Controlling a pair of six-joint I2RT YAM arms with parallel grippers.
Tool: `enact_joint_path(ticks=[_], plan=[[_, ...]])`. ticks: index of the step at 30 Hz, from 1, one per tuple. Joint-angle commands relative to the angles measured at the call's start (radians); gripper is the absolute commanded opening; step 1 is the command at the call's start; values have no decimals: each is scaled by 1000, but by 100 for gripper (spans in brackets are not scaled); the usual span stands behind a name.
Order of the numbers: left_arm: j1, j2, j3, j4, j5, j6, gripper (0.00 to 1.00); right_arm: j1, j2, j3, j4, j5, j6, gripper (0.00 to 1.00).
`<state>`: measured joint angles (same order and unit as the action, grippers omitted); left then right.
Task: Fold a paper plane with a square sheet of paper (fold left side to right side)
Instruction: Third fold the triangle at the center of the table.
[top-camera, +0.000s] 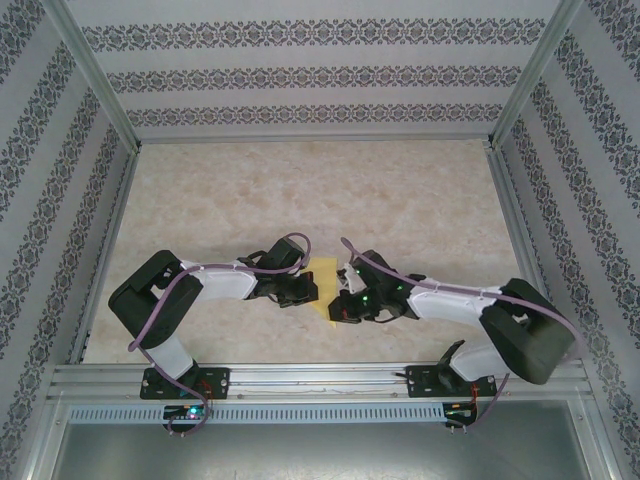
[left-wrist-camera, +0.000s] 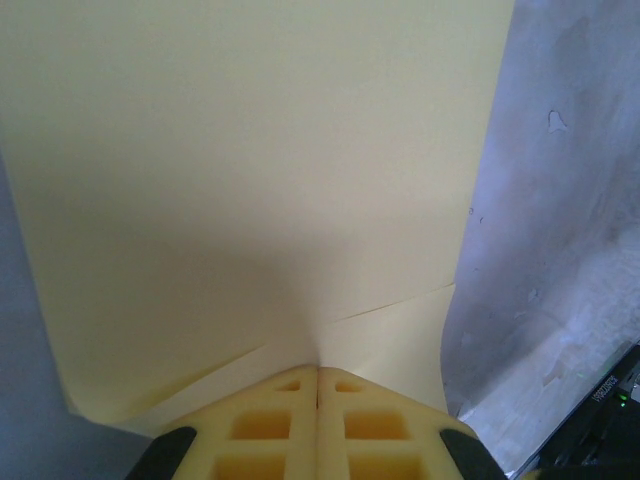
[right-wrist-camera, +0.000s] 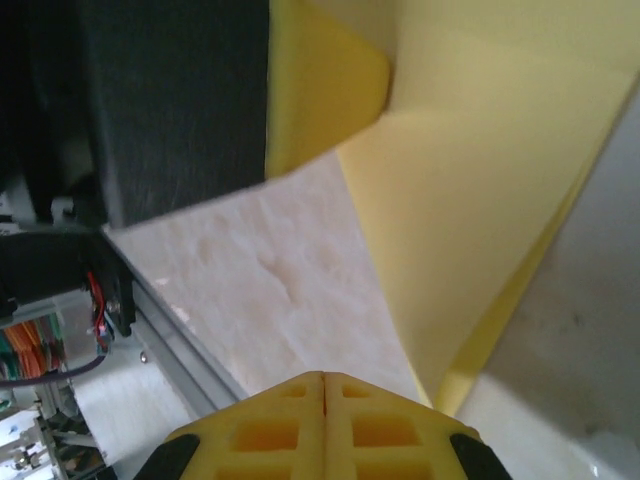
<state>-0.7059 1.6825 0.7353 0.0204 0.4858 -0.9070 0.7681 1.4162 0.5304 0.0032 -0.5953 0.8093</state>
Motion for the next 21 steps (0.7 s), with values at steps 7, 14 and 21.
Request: enact_joint_path(ticks=[7, 14, 21], plan=[[-8, 41, -16, -71, -79, -16, 3, 20, 107, 54, -16, 96, -9, 0], [-6, 23, 13, -89, -67, 7, 6, 26, 123, 21, -93, 154, -9, 0], [3, -75, 46, -110, -85, 35, 9, 42, 136, 23, -201, 232, -38, 0]])
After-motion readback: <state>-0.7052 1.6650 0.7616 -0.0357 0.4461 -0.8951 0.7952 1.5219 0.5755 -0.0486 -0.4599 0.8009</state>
